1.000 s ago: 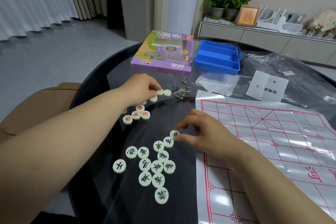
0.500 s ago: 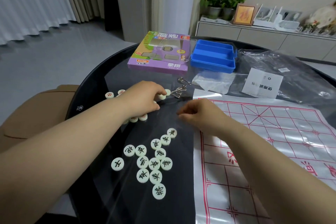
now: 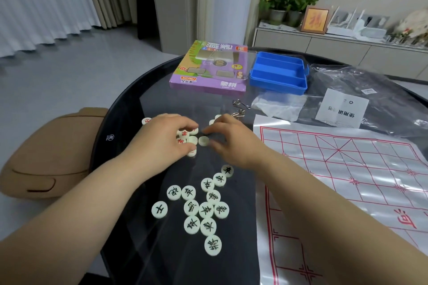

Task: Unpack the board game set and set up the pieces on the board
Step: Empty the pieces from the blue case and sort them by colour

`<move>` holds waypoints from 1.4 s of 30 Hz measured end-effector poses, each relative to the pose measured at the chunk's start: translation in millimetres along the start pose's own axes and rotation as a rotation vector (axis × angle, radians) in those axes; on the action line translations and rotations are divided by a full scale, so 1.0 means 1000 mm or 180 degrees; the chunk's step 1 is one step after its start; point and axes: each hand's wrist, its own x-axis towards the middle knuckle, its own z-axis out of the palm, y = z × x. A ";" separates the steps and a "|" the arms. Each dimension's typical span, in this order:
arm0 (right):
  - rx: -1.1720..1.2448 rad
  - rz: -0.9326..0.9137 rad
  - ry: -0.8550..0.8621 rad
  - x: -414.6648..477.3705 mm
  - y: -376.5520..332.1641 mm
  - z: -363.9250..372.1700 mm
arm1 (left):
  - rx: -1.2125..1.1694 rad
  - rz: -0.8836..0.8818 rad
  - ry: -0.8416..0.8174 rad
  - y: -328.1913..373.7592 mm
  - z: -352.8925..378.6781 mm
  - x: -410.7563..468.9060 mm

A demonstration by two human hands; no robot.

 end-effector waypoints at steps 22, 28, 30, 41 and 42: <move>-0.0040 0.0188 0.0408 -0.039 0.010 -0.006 | 0.1071 0.0174 -0.0313 0.019 0.017 0.017; -0.0432 0.0272 0.0413 -0.040 0.006 -0.012 | 0.0635 0.0305 -0.0479 0.035 0.026 0.000; -0.0745 0.0205 0.0409 -0.039 0.006 -0.012 | 0.0777 0.0387 -0.0459 0.038 0.028 -0.004; 0.0558 0.0667 0.0772 -0.042 0.017 -0.014 | 0.0846 0.0516 -0.0613 0.030 0.024 0.002; 0.0576 0.0663 0.0750 -0.042 0.017 -0.014 | 0.0841 0.0481 -0.0640 0.031 0.024 0.003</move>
